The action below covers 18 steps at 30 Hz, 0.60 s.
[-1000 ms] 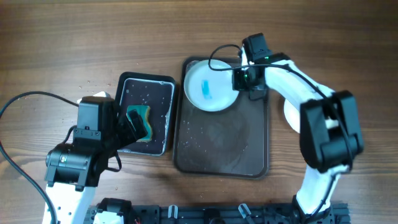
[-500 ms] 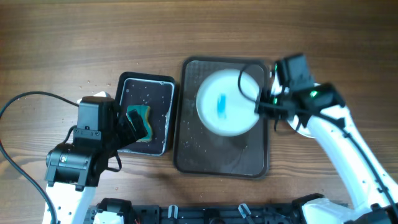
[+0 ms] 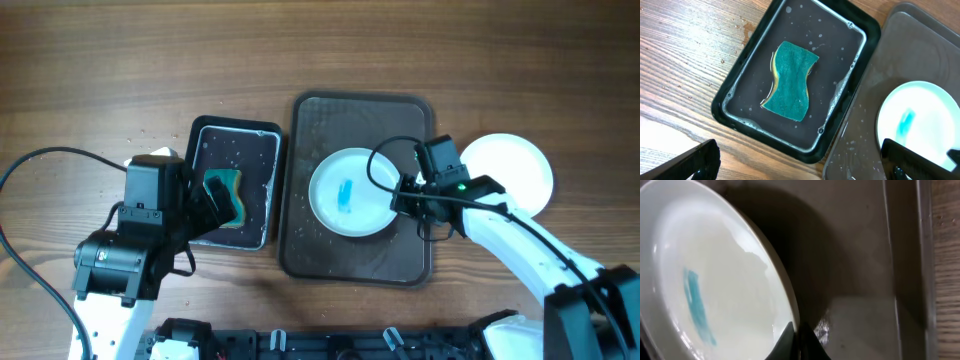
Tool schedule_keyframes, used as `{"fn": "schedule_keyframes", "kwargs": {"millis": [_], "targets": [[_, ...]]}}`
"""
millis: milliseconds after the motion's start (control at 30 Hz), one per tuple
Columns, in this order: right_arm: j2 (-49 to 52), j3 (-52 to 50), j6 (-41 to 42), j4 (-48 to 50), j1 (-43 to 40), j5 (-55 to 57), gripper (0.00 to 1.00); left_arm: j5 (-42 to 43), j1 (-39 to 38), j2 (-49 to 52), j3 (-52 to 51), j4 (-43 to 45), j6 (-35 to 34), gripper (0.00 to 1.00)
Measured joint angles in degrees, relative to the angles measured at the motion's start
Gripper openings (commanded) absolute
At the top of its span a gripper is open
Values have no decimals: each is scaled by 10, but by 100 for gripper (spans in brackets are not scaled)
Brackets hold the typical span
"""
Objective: Clean dirty plates on tray and stack at the side
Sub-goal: 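Grip the blue-stained plate rim with the right gripper and pull it down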
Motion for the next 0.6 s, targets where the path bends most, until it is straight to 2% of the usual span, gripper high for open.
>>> {"fn": "schedule_keyframes", "kwargs": {"millis": [67, 300, 467, 600], "targets": [[15, 0, 16, 4, 0, 0, 7, 0, 0, 0, 0, 0, 0, 100], [34, 1, -15, 0, 0, -3, 33, 0, 0, 0, 0, 0, 0, 100], [29, 30, -86, -58, 0, -7, 36, 0, 0, 0, 0, 1, 0, 100], [-15, 76, -143, -112, 0, -9, 38, 0, 0, 0, 0, 13, 0, 100]]}}
